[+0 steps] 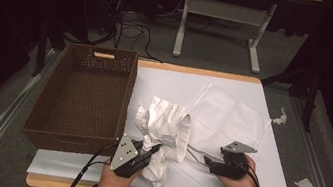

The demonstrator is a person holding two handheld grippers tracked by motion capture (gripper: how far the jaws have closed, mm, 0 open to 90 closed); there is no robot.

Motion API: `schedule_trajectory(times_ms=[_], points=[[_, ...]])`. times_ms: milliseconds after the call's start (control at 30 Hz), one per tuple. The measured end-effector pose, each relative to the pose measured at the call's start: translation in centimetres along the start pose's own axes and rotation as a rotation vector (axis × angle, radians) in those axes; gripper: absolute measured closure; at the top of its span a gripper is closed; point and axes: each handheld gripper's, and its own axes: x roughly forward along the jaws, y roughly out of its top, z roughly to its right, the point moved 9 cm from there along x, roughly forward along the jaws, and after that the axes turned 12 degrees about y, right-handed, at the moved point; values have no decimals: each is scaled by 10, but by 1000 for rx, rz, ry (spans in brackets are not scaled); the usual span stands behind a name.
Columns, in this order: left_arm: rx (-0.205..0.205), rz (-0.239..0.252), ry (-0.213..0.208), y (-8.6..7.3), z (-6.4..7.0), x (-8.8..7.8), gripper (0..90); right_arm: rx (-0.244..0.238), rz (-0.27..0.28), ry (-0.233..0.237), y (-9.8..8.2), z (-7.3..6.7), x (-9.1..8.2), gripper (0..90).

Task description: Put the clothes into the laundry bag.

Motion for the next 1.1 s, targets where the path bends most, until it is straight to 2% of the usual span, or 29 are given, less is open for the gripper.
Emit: schedule_trajectory(times_ms=[267, 433, 600, 900, 1100], points=[[-5, 1, 3, 1, -2, 0, 742, 9, -27, -43, -2, 6, 3, 324], [-4, 4, 3, 1, -2, -1, 742, 10, -9, -47, 1, 7, 0, 457], [-6, 3, 6, 2, -2, -1, 742, 9, 48, -3, 8, 6, -6, 661], [-2, 9, 5, 3, -1, -2, 743, -8, 115, 45, 20, 1, -15, 882], [-4, 10, 2, 4, 1, -3, 743, -1, 153, 55, 28, 0, -22, 892]])
